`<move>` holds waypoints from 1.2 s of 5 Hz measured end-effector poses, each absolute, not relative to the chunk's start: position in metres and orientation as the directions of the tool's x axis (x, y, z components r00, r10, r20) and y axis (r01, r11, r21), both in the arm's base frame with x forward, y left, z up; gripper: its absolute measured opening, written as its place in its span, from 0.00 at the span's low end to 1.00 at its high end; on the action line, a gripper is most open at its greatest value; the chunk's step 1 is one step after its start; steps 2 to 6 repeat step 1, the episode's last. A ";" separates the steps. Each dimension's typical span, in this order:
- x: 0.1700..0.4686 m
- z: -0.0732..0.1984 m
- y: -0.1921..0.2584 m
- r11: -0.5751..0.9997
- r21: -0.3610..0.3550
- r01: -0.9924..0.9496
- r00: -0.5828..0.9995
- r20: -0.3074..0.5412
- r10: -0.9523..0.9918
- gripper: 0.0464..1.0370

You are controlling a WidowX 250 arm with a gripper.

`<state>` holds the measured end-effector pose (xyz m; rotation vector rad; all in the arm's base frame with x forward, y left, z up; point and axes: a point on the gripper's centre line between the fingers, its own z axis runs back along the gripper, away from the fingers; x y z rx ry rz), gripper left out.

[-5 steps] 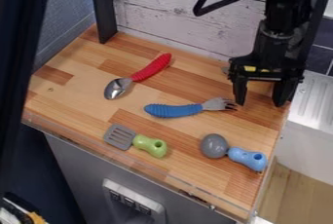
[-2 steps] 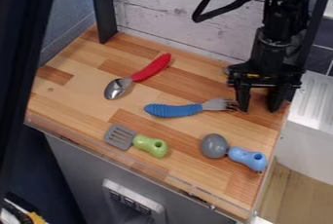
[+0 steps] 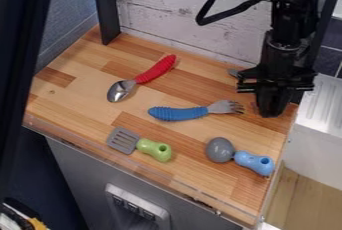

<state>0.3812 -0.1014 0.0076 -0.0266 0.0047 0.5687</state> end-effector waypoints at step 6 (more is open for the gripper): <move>0.381 0.008 -0.102 0.851 -0.026 -0.524 0.852 -0.013 0.524 0.03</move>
